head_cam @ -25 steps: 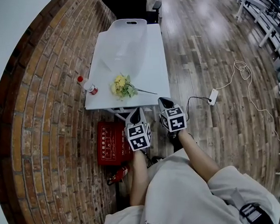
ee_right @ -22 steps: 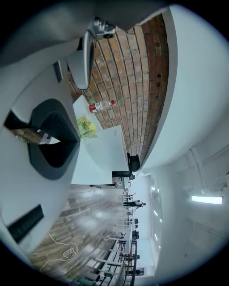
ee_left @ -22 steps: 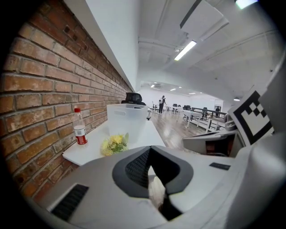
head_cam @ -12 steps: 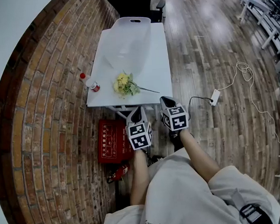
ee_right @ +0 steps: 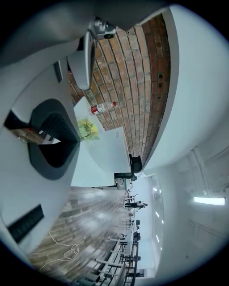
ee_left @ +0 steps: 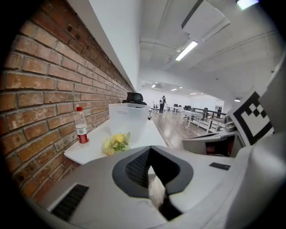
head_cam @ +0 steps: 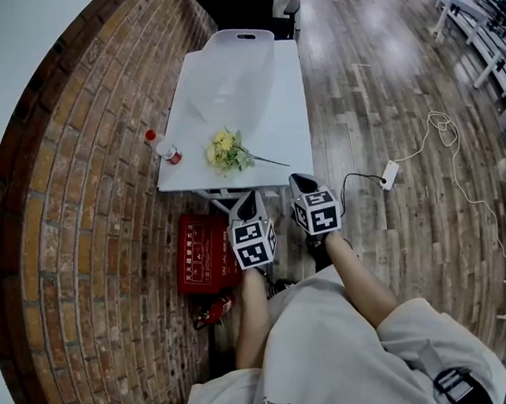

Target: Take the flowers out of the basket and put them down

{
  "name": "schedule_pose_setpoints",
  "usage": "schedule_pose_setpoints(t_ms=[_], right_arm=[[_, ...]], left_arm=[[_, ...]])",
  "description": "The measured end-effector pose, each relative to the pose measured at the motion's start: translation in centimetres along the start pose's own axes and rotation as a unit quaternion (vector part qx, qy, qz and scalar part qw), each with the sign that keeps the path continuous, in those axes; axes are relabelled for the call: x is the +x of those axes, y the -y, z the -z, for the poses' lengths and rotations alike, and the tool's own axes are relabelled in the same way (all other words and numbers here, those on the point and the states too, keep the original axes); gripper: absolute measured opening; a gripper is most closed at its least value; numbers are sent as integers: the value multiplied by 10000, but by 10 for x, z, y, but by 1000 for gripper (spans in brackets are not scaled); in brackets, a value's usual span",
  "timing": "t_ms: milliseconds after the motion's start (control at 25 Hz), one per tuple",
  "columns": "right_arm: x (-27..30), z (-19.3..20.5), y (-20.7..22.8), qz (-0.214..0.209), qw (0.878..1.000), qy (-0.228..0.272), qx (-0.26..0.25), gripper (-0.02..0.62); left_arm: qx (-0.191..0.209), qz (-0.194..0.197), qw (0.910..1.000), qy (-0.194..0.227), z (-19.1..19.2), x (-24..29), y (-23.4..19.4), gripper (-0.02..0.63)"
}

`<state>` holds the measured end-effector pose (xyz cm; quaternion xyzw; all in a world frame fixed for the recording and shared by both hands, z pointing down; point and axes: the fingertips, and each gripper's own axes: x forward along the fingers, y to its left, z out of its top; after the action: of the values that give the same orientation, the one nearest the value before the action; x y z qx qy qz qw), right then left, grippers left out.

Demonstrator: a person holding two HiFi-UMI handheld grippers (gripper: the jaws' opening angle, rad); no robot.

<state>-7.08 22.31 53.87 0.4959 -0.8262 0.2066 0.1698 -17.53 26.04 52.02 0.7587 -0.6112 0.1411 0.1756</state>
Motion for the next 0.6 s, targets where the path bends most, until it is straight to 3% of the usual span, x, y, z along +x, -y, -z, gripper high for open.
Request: schedule_pose_setpoints(t_ms=[600], right_arm=[[6, 6, -4, -121, 9997, -165, -90, 8]], left_arm=[[-256, -227, 9994, 53, 0, 8, -11, 26]])
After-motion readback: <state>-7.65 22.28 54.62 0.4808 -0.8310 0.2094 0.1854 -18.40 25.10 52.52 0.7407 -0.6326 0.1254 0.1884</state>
